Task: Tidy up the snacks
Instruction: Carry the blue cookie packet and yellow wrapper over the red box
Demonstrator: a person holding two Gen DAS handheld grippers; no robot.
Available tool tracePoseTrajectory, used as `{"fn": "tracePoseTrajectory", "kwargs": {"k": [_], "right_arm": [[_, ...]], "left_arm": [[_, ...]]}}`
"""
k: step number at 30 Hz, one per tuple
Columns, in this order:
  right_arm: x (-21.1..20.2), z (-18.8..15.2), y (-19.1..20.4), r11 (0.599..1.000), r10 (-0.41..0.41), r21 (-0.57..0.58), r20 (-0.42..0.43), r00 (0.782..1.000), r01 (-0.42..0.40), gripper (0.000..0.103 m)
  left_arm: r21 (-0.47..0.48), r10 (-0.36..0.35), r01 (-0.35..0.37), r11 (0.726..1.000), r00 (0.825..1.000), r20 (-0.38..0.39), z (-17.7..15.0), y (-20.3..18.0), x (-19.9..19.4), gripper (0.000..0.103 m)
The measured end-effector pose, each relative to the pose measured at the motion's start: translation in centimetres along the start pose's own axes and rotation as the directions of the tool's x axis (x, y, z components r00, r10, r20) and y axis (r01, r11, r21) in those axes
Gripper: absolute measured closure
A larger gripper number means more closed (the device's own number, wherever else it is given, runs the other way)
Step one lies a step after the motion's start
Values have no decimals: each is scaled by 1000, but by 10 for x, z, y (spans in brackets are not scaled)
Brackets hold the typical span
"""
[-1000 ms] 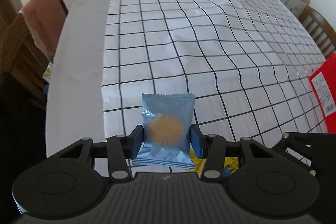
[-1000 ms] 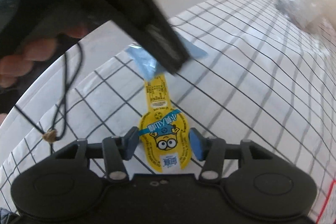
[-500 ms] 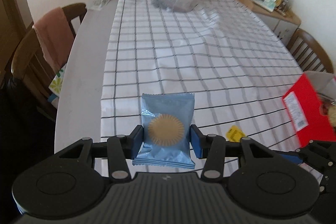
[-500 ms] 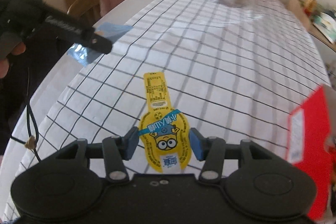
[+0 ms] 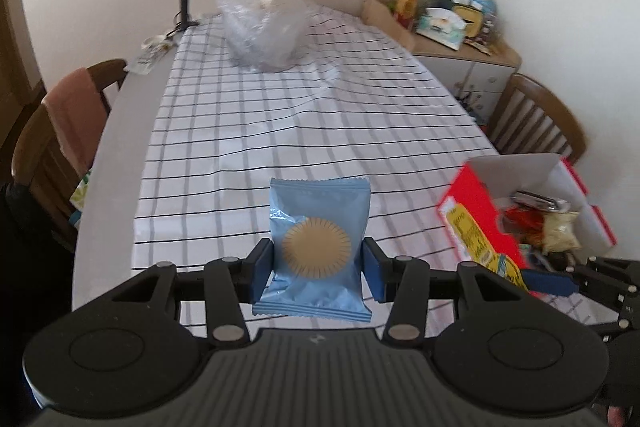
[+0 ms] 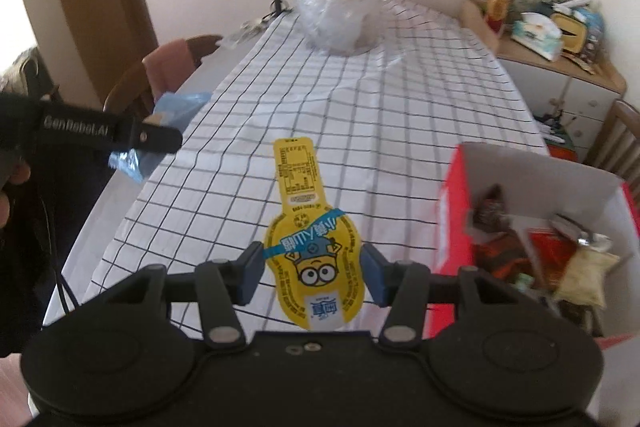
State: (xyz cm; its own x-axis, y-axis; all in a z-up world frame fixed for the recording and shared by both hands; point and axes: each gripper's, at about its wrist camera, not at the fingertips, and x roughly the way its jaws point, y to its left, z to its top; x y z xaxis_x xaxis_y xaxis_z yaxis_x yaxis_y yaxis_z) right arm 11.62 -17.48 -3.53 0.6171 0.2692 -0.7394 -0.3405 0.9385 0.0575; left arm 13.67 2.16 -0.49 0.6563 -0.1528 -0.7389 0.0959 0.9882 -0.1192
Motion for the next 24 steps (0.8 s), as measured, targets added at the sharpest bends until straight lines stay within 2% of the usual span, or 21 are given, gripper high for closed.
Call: {"fn": "tracePoseTrajectory", "kwargs": {"k": [12, 24], "right_arm": [[-49, -16, -94, 997, -27, 76, 11, 1000, 26, 52], [-66, -40, -199, 991, -58, 119, 10, 998, 57, 52]], "left_arm": [[71, -51, 53, 996, 998, -23, -4, -125, -1, 56], [109, -45, 52, 993, 996, -73, -10, -239, 44, 56]]}}
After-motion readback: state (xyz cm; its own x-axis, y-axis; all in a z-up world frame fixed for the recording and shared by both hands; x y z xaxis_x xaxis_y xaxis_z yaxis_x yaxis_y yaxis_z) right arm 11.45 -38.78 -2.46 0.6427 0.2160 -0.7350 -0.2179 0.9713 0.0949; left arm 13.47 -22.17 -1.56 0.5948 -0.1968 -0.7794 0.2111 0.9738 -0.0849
